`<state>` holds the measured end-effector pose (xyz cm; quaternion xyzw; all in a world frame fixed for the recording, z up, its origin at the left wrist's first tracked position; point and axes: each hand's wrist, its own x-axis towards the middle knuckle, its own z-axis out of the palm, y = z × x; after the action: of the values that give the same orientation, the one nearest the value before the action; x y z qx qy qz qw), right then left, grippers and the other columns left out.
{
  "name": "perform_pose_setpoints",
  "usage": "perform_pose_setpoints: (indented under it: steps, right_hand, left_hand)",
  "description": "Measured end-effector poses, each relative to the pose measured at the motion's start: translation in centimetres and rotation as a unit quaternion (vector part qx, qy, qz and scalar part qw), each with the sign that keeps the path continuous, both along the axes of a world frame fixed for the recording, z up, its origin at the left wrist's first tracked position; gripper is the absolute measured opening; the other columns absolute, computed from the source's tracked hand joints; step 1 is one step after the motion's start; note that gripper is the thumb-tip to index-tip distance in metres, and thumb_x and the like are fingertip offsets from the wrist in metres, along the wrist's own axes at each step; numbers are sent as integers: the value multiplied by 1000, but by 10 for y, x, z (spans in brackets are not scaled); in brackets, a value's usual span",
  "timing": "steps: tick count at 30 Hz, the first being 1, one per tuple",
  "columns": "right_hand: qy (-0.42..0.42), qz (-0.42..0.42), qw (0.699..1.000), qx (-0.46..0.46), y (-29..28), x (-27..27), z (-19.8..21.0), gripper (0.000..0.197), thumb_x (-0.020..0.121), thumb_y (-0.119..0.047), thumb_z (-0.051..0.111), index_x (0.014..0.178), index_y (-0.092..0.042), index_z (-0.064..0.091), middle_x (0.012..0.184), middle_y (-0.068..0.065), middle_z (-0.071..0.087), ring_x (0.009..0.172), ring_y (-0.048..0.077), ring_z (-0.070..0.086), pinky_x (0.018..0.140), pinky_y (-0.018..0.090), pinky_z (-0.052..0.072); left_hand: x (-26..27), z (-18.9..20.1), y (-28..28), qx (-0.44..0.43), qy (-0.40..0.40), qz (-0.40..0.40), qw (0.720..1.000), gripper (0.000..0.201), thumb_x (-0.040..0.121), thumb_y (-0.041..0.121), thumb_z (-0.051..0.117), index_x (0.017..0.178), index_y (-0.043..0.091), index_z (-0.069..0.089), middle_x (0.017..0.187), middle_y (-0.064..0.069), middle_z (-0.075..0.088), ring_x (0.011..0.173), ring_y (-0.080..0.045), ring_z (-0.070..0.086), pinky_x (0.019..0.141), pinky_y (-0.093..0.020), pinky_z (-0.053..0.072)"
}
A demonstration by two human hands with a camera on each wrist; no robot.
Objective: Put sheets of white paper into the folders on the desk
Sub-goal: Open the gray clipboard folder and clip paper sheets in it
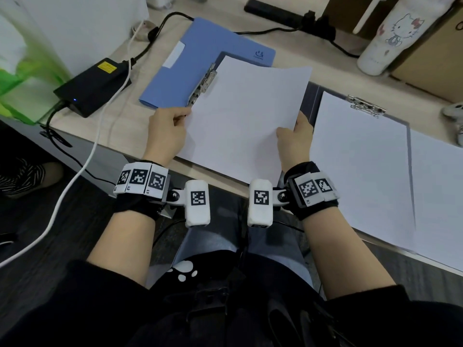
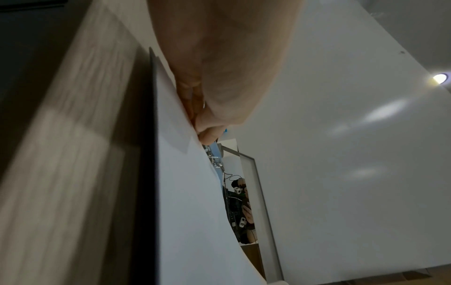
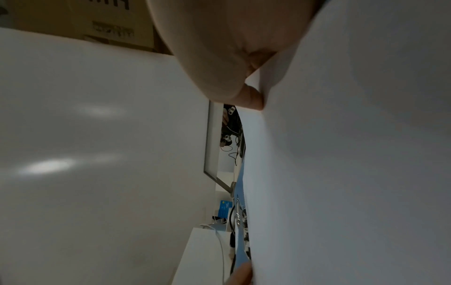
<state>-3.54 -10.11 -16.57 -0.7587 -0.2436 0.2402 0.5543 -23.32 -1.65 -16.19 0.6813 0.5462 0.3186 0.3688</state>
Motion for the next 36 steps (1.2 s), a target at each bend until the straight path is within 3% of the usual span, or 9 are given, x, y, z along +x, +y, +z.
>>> perform_pose_setpoints:
  steps: [2,4,8,14,20,26,32,36]
  right_hand:
    - [-15,6,1000,-25,-1,-4,4,68,69,-10,40,136,-2,42,125,10,56,108,26,56,103,44,45]
    - [-38,10,999,-38,-3,-8,14,62,78,1,40,140,-2,38,133,14,55,118,27,55,103,40,45]
    - [-65,16,996,-55,-2,-5,18,60,84,6,39,143,-4,34,134,13,54,119,23,55,98,25,45]
    - [-82,13,994,-69,-1,-7,18,60,83,4,40,143,-4,34,137,12,51,124,24,51,105,33,42]
    - [-91,17,991,-94,-1,-5,20,62,87,4,41,147,-5,24,141,12,47,123,22,51,98,19,39]
    - [-88,16,991,-102,-1,-8,19,70,90,4,42,150,-4,7,140,14,46,123,25,49,98,19,35]
    - [-138,61,973,-174,5,-9,19,83,89,1,47,149,-5,-10,152,11,25,136,30,23,98,21,27]
    - [-228,85,931,-272,5,-7,24,91,89,-19,59,148,0,-8,154,14,14,136,35,19,109,37,24]
  left_hand:
    - [0,-1,-1,-3,-5,-8,1000,39,92,-4,38,122,4,61,125,-11,61,115,-19,56,99,-17,38]
    - [-1,-2,0,-4,-13,-12,1000,39,92,-4,38,123,5,60,125,-10,61,114,-16,55,95,-12,36]
    - [0,-3,1,-5,-22,-13,1000,40,92,-5,37,122,5,60,126,-9,61,115,-14,55,91,-6,34]
    - [2,-3,3,3,-25,0,1000,37,91,-5,40,119,3,62,122,-10,63,114,-18,57,97,-14,38]
    - [2,-4,2,14,-33,29,999,36,88,-5,44,115,5,66,114,-10,67,104,-17,62,91,-16,43]
    - [2,-4,2,12,-23,33,999,37,85,-8,46,113,5,67,112,-10,68,100,-17,62,87,-14,43]
    - [2,-7,6,43,13,-10,999,39,83,-12,47,111,4,67,119,-9,65,107,-21,61,96,-22,45]
    - [4,-13,14,83,84,-80,990,46,83,-14,40,113,8,67,131,-5,58,120,-27,51,104,-34,41]
